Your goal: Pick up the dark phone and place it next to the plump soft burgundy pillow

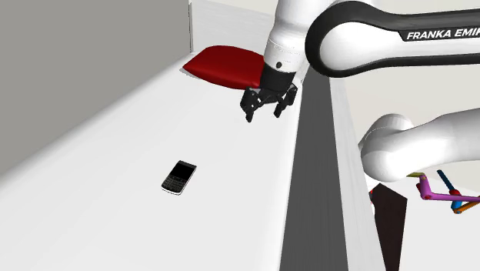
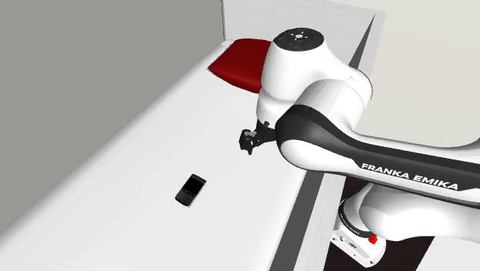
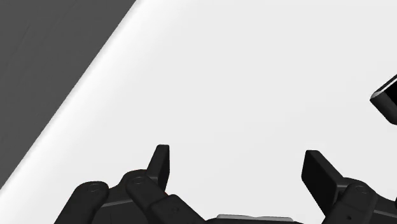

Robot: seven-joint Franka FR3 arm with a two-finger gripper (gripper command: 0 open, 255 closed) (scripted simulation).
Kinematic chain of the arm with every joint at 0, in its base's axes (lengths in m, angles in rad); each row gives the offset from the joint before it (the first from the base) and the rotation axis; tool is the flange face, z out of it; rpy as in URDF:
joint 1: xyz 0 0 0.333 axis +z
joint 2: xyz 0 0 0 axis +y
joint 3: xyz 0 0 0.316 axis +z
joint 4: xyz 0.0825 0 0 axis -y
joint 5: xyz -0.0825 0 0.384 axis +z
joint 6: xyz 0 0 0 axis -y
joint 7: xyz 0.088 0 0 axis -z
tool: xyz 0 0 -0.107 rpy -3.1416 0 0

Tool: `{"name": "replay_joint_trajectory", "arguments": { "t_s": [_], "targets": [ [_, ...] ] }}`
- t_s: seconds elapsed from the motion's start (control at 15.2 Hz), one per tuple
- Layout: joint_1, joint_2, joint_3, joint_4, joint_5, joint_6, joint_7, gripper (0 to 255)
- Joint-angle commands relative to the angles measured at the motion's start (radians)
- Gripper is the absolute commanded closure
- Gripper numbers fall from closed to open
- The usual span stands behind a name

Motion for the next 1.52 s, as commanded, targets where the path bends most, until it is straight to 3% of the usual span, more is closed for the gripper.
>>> {"name": "replay_joint_trajectory", "arguments": {
  "t_s": [0.0,0.4,0.73,0.92,1.06,1.19,1.45],
  "targets": [
    [-0.007,0.044,0.060,0.007,0.033,0.043,0.091,0],
    [-0.072,0.236,0.245,0.090,0.070,0.175,0.353,0],
    [-0.173,0.445,0.417,0.197,0.005,0.285,0.605,0],
    [-0.249,0.607,0.529,0.277,-0.114,0.344,0.799,0],
    [-0.284,0.745,0.589,0.338,-0.251,0.372,0.962,0],
    [-0.263,0.894,0.594,0.408,-0.412,0.379,1.134,0],
    [-0.207,0.967,0.545,0.419,-0.489,0.410,1.204,0]
  ]
}}
